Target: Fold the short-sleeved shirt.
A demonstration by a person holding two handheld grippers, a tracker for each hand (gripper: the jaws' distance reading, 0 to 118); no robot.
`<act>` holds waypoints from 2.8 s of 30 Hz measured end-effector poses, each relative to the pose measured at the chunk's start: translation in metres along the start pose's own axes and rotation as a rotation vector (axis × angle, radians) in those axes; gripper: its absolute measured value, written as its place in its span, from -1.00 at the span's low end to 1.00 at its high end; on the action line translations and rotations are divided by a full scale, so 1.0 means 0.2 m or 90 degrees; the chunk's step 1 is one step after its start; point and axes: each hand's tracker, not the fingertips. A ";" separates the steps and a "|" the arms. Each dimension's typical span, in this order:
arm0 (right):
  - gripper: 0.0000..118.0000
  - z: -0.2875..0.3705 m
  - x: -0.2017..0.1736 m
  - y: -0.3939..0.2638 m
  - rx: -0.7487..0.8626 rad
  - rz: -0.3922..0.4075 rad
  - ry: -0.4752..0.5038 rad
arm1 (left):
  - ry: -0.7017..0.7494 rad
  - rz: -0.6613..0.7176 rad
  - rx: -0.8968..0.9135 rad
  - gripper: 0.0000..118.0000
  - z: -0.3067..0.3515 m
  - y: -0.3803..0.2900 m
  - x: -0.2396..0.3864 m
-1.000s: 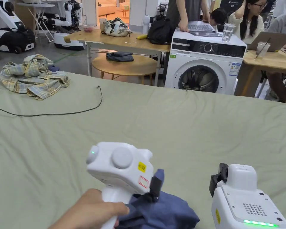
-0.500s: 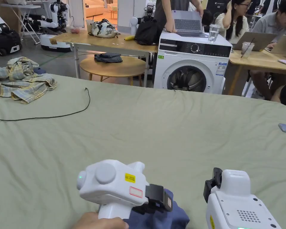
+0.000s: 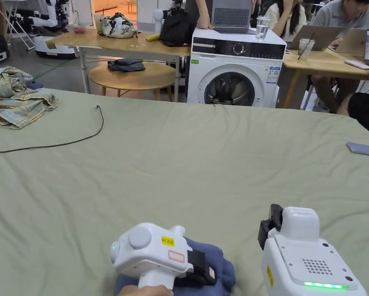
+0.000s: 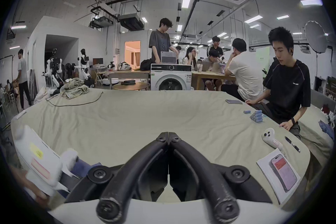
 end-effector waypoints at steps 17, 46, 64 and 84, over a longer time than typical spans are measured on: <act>-1.00 -0.05 -0.03 0.04 0.013 0.010 -0.008 | 0.158 -0.223 0.297 -1.00 0.61 -0.09 0.15; -1.00 0.05 -0.34 -0.04 -0.059 0.072 0.112 | 0.419 -0.402 0.798 -1.00 0.98 -0.39 0.08; -1.00 -0.19 -0.50 -0.43 -0.321 0.110 0.113 | 0.309 -0.330 0.549 -1.00 1.09 -0.41 -0.17; -1.00 -0.19 -0.49 -0.43 -0.324 0.119 0.119 | -0.185 0.033 0.060 0.14 0.70 0.09 -0.69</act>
